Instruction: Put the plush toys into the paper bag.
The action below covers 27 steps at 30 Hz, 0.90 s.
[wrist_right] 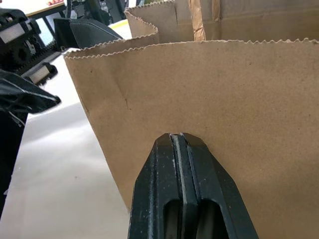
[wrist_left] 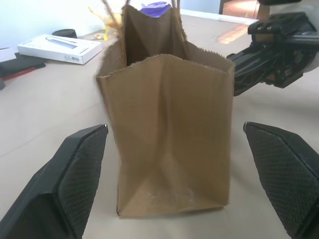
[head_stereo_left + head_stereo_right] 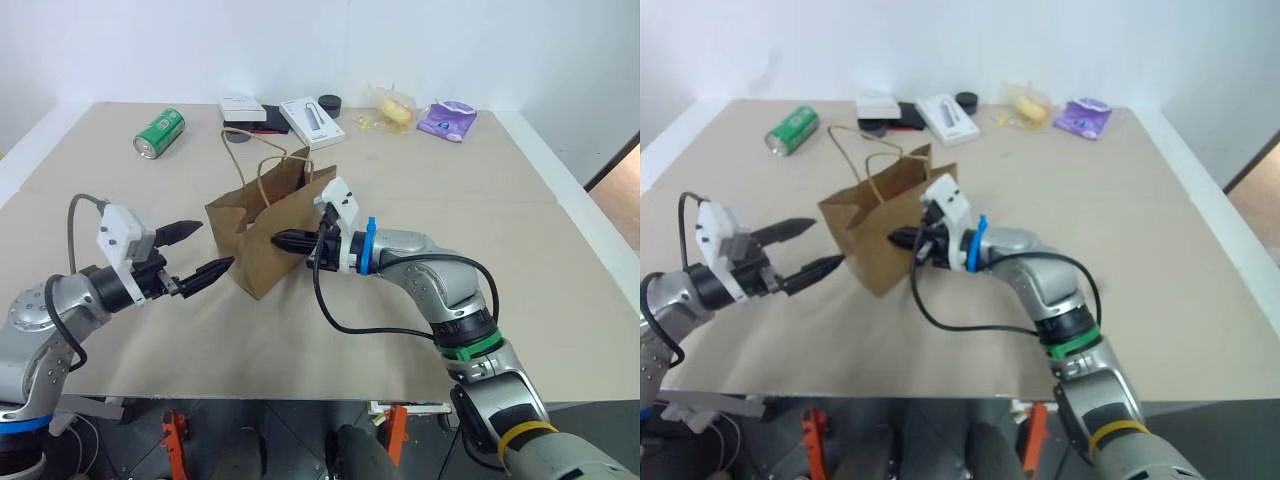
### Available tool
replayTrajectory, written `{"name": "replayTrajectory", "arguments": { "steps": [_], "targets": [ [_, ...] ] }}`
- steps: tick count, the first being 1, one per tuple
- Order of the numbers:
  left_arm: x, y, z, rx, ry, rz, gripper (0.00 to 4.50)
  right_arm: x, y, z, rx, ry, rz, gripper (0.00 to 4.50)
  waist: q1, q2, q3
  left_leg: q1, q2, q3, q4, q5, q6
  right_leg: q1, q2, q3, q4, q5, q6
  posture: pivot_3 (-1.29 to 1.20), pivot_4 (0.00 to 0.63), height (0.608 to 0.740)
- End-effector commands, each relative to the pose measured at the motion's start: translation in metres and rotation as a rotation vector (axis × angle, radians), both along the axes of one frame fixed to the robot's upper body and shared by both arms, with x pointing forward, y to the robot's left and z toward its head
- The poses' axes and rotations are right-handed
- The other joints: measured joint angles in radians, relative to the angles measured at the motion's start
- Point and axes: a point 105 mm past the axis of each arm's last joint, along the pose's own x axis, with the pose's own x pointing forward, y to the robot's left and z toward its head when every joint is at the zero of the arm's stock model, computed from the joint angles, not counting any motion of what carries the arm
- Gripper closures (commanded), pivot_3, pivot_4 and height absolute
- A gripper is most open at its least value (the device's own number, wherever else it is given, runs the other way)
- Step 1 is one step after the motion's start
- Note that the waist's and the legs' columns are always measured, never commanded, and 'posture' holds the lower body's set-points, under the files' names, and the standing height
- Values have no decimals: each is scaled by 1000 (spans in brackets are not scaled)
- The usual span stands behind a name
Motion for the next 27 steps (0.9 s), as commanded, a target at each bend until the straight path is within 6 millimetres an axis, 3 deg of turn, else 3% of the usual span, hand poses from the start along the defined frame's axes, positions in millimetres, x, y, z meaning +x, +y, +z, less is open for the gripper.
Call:
{"name": "replayTrajectory", "arguments": {
  "steps": [1,8,15,27],
  "targets": [
    [6,-2,7,13,-54,13,0,-2,5,17,32,-58,21,4459,0,0,0,0,0,0,0,0,0,0,0,0,0,0,0,0,150,740],
    [13,-1,5,11,-72,54,0,-2,7,18,36,-62,24,4459,0,0,0,0,1,0,0,0,0,0,1,0,0,0,-1,0,150,740],
    [5,1,3,-17,-61,89,0,-1,6,19,38,-65,17,4459,-1,0,0,0,2,0,0,0,0,0,1,0,0,1,-1,0,150,740],
    [9,12,2,-27,23,-6,0,0,7,21,33,-75,27,4459,-1,0,0,0,4,0,0,0,0,0,5,-1,0,1,-3,0,150,740]
  ]
}}
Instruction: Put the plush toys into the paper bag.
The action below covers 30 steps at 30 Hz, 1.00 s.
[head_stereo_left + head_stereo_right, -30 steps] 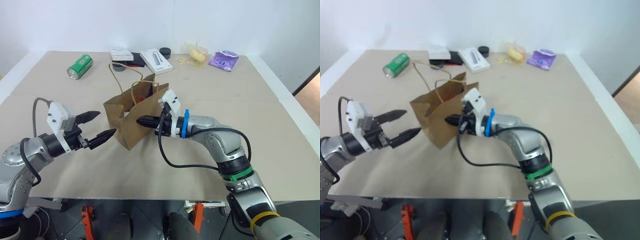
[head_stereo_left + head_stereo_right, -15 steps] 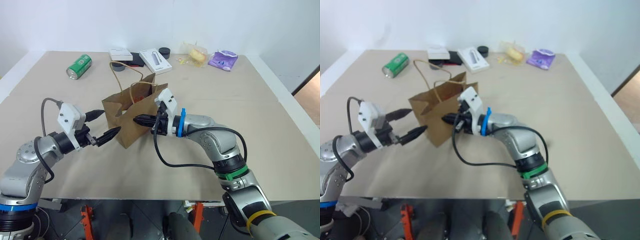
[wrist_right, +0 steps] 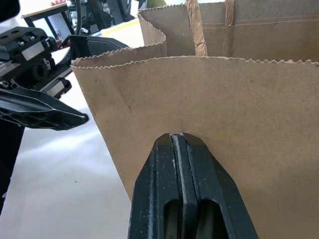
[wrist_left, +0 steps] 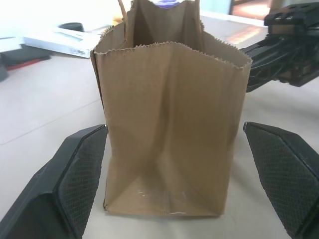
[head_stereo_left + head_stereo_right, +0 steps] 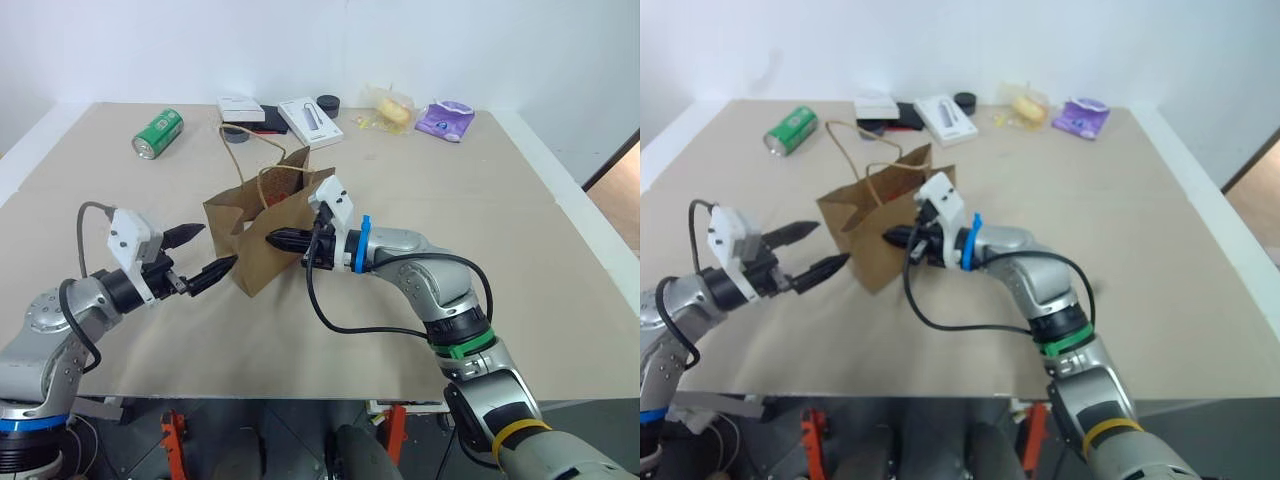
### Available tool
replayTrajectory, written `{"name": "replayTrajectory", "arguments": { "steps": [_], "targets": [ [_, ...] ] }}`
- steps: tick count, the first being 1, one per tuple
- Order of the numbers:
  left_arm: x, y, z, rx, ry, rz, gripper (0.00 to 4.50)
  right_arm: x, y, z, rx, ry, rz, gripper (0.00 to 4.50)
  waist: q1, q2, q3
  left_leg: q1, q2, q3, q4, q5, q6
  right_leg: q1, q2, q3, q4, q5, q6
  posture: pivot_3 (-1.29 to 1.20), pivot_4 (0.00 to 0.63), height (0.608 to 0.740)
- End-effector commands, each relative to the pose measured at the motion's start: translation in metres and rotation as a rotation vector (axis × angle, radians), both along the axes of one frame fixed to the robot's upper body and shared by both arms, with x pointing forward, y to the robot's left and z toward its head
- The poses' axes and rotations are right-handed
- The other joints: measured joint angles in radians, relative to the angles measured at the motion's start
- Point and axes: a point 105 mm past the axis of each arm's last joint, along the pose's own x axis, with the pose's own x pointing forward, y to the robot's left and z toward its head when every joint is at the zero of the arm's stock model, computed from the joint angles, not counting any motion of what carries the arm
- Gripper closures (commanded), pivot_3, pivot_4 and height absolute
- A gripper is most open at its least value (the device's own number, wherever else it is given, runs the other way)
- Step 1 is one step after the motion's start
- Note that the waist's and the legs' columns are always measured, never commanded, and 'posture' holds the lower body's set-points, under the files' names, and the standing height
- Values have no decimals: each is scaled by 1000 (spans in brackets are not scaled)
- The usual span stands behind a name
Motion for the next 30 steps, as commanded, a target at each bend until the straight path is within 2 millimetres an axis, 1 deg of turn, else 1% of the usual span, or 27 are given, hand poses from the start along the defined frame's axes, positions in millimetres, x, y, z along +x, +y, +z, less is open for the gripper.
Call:
{"name": "replayTrajectory", "arguments": {
  "steps": [1,3,6,9,13,17,20,23,27,30],
  "targets": [
    [1,7,7,37,-10,-43,0,-1,2,20,36,-63,17,4459,0,0,0,0,0,0,0,0,0,0,0,0,0,0,0,0,150,740],
    [5,9,4,62,-5,-59,0,-2,2,20,34,-64,19,4459,0,0,0,0,1,0,0,0,0,0,1,0,0,0,0,0,150,740],
    [13,14,11,71,-33,-43,0,-2,1,21,31,-67,18,4459,0,0,0,0,2,0,0,0,0,0,2,0,0,0,-1,0,150,740],
    [18,14,14,77,-49,-51,0,-2,0,21,31,-68,13,4459,0,0,0,0,4,1,0,0,0,-1,4,0,0,1,-2,0,150,740],
    [21,6,11,79,-45,-103,0,-3,-1,21,30,-70,12,4459,0,0,0,0,6,1,0,0,0,-1,6,0,0,1,-3,0,150,740],
    [16,-8,6,96,0,-196,0,-3,0,23,32,-75,12,4459,0,0,0,0,7,2,0,0,0,-2,7,1,0,2,-4,0,150,740],
    [15,-8,1,120,27,-219,0,-5,2,25,36,-81,19,4459,0,0,0,0,8,2,0,0,0,-2,9,1,0,2,-5,0,150,740],
    [14,-6,0,141,42,-239,0,-11,10,27,38,-92,49,4459,0,0,0,0,9,2,0,0,0,-3,10,1,0,2,-5,0,150,740],
    [10,-6,1,150,57,-264,0,-20,25,29,46,-89,98,4459,-1,0,0,-1,10,2,0,0,0,-4,11,2,0,3,-6,0,150,740],
    [13,-5,5,142,42,-252,0,-22,35,26,41,-82,111,4459,-1,0,0,-1,10,2,0,0,0,-4,12,2,0,3,-7,0,150,740]
  ]
}}
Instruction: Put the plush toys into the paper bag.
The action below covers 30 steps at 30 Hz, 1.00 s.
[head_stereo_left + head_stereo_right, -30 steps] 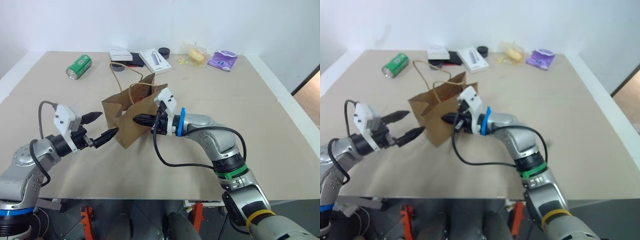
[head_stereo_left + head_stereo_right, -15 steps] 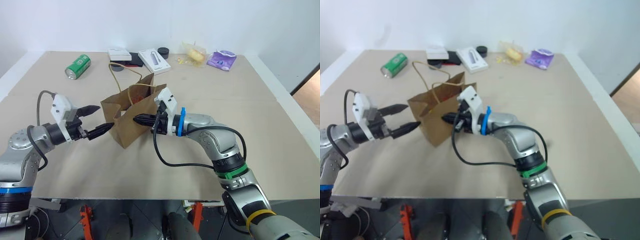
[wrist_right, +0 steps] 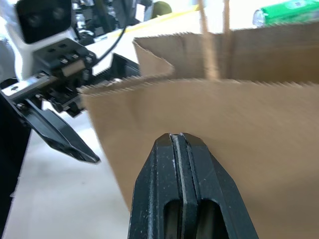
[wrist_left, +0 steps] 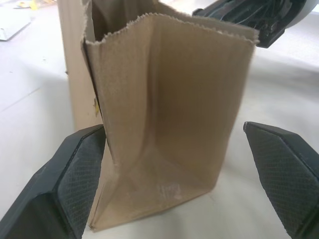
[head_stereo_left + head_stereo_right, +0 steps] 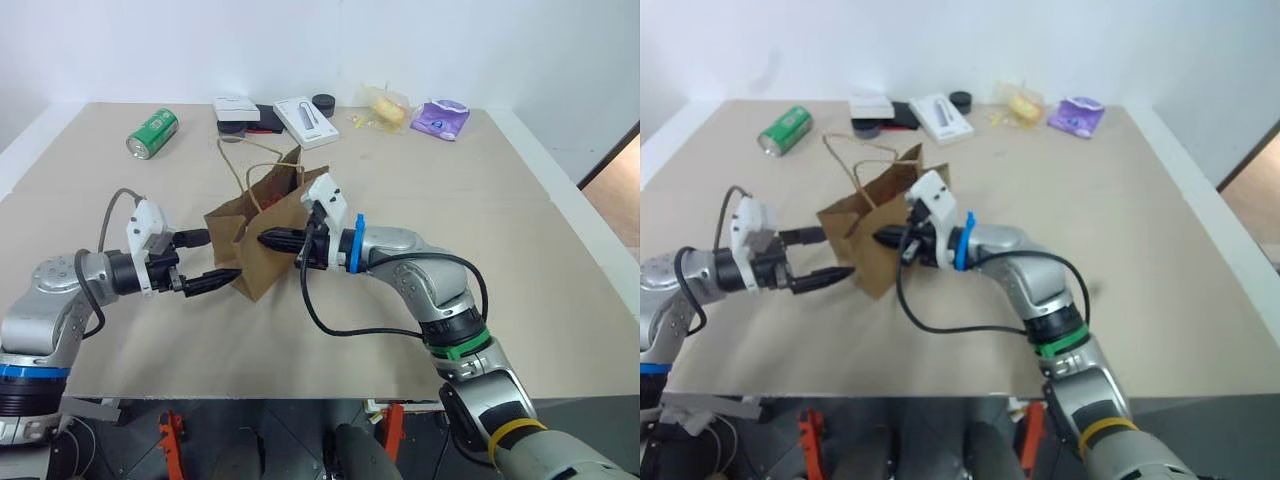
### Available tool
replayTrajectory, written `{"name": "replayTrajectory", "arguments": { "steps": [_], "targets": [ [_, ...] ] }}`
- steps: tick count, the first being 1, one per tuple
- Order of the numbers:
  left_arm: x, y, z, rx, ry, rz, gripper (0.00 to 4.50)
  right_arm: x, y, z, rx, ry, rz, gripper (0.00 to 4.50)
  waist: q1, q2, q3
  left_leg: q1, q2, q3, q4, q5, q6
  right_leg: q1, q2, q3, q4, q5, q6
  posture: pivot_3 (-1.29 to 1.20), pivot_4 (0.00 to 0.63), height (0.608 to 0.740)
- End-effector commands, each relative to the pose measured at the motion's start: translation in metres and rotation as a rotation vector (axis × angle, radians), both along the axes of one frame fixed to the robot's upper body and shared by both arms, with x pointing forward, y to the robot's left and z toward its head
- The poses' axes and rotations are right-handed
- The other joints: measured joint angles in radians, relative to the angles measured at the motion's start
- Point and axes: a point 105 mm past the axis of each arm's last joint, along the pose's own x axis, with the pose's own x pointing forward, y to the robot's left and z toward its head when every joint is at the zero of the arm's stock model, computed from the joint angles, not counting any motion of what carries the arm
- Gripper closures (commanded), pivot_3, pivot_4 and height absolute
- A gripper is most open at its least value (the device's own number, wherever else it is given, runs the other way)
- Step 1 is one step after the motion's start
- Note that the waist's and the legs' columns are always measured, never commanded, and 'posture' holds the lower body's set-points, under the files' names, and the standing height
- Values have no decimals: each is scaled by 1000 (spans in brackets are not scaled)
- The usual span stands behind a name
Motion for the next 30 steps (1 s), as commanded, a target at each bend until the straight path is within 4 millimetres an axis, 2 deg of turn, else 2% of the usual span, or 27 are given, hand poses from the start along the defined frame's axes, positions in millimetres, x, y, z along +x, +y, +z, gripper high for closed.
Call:
{"name": "replayTrajectory", "arguments": {
  "steps": [1,8,17,25,26,27,30],
  "targets": [
    [2,0,15,2,-58,0,0,-9,18,16,10,-65,51,4459,0,0,0,0,0,0,0,0,0,0,0,0,0,0,0,0,150,740],
    [13,-7,12,-16,-106,60,0,-4,34,12,-13,-53,49,4459,1,0,0,0,1,0,0,0,0,-1,1,0,0,1,-1,0,150,740],
    [26,-13,-18,29,-114,167,0,0,32,13,-13,-60,33,4459,1,0,0,-1,1,2,0,0,0,-2,1,1,1,1,-1,0,150,740],
    [39,-21,-12,-103,-133,243,0,0,28,20,10,-73,22,4459,1,0,0,-1,1,2,1,0,0,-2,1,1,1,1,-2,0,150,740],
    [39,-21,-10,-122,-129,245,527,0,27,21,12,-74,20,4500,1,0,0,-1,1,2,1,0,0,-2,1,1,1,1,-2,0,150,740],
    [38,-22,-9,-136,-126,243,765,0,26,21,14,-74,19,4500,1,0,0,-1,1,2,1,0,0,-2,1,1,1,1,-2,0,150,740],
    [35,-24,-6,-159,-127,229,2137,0,24,22,16,-75,16,4500,1,0,0,-1,2,2,1,0,0,-2,1,1,1,1,-2,0,150,740]
  ]
}}
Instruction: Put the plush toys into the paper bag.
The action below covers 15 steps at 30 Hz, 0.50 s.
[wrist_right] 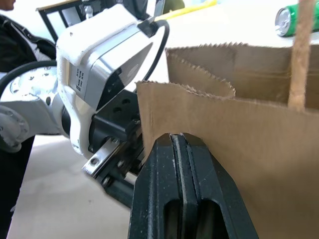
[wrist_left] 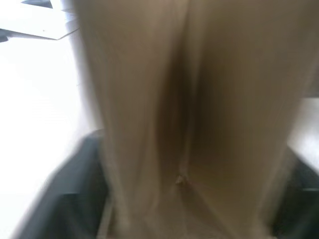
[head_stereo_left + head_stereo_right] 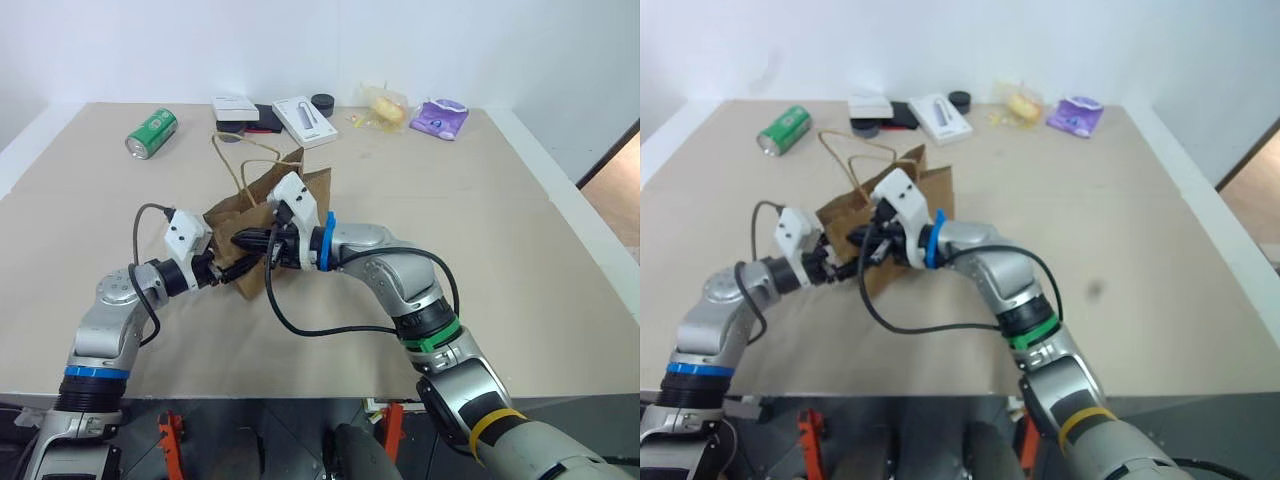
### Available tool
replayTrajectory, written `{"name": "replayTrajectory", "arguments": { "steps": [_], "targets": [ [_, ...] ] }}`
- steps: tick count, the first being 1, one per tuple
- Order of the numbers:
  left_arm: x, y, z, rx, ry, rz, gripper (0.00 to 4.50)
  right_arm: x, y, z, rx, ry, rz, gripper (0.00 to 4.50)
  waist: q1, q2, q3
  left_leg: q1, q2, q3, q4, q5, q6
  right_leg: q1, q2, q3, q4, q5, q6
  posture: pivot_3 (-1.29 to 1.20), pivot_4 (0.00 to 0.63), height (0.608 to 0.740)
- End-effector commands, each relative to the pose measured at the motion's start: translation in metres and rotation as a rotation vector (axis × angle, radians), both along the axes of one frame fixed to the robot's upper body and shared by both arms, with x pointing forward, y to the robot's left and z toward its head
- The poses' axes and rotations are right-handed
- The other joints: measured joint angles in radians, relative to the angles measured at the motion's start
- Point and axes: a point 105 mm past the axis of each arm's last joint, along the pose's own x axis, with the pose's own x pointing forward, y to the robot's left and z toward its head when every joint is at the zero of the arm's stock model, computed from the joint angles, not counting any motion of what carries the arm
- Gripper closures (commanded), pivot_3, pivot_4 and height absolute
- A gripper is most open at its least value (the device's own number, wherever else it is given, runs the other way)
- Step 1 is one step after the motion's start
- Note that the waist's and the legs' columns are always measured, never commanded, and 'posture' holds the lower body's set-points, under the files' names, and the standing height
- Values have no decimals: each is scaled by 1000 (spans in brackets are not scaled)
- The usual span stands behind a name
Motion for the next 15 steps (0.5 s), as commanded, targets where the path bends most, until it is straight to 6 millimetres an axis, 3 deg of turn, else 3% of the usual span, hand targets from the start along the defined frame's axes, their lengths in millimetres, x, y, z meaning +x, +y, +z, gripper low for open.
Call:
{"name": "replayTrajectory", "arguments": {
  "steps": [1,3,5,9,11,15],
  "targets": [
    [-2,0,20,-39,-60,-5,2706,-5,-1,22,48,-63,15,4500,0,0,0,0,0,0,0,0,0,0,0,0,0,0,0,0,150,740],
    [-4,0,21,-39,-63,-8,3775,-5,-4,24,53,-65,13,4500,0,0,0,0,0,0,0,0,0,0,0,0,0,0,0,0,150,740],
    [-4,0,23,-31,-73,-9,4459,-6,-11,28,68,-73,16,4500,0,0,0,0,0,0,0,0,0,0,0,0,0,0,0,0,150,740],
    [-6,2,33,-8,-110,-30,4459,-13,-50,44,122,-113,55,4500,4,0,0,-1,0,0,0,0,0,0,0,0,0,0,0,0,150,740],
    [-9,1,38,-12,-117,-58,4500,-13,-71,50,142,-97,53,3838,5,0,0,-1,-2,-1,0,0,0,0,-2,-1,0,-1,1,0,150,740],
    [-30,-6,49,4,-103,-219,4500,-20,-141,69,122,-75,97,2175,3,0,1,-1,-3,0,0,0,0,0,-3,0,0,-1,2,0,150,740]
  ]
}}
